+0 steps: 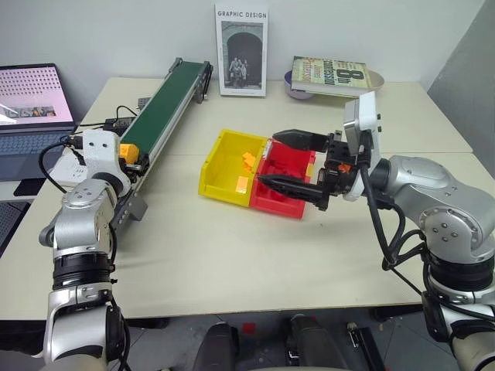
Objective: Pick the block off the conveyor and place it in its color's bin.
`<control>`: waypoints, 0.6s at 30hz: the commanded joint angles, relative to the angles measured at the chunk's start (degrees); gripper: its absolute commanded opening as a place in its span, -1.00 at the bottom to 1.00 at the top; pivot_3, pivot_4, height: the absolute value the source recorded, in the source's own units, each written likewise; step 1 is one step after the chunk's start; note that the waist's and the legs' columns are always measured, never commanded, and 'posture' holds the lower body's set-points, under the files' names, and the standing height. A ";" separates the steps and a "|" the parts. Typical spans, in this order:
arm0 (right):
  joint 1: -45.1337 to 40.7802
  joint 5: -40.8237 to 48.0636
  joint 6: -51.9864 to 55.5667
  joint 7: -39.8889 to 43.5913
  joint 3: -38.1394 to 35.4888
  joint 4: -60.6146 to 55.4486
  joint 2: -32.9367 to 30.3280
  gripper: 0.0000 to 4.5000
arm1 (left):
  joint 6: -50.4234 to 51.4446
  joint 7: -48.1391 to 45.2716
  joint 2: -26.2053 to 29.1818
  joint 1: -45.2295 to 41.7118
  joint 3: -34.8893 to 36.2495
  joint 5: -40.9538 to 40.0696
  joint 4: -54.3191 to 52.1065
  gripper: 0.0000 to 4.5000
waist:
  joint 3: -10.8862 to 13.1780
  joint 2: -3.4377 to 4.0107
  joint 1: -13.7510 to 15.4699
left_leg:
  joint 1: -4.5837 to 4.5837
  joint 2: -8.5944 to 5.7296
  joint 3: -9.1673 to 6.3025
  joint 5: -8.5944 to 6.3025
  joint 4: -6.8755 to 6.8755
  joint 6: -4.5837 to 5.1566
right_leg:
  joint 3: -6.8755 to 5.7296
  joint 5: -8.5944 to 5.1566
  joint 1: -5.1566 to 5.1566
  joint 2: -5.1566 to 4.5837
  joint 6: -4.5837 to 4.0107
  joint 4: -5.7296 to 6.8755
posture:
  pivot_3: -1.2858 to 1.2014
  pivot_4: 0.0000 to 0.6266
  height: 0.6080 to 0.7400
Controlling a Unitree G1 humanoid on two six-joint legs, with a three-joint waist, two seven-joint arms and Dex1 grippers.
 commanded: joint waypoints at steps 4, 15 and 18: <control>-1.30 0.93 -0.66 0.07 -1.11 -0.83 -0.49 1.00 | 3.41 1.41 1.07 2.98 3.28 -1.31 -8.27 -0.08 | 0.00 0.00 0.00 | -0.01 0.01 -0.02 0.00 0.00 0.00 | -0.01 0.00 0.00 -0.06 0.00 0.00 | 0.03 -0.52 1.00; 0.90 -2.27 -1.29 -3.13 -1.17 -2.08 -1.51 1.00 | 8.60 0.15 0.60 -3.90 1.73 -3.96 -13.83 -0.31 | 0.02 -0.06 0.48 | -0.06 -0.02 -0.09 0.00 0.04 0.00 | -0.08 0.00 0.00 0.00 0.00 -0.01 | 0.03 -0.52 1.00; 2.10 -4.84 -1.53 -6.16 -1.19 -2.93 -2.02 1.00 | 9.45 -3.78 -0.61 -6.98 -3.45 -4.27 -14.04 -0.31 | 0.01 -0.07 0.82 | -0.04 -0.09 -0.01 0.00 0.04 0.00 | -0.03 0.00 0.02 0.08 0.00 -0.03 | 0.03 -0.52 1.00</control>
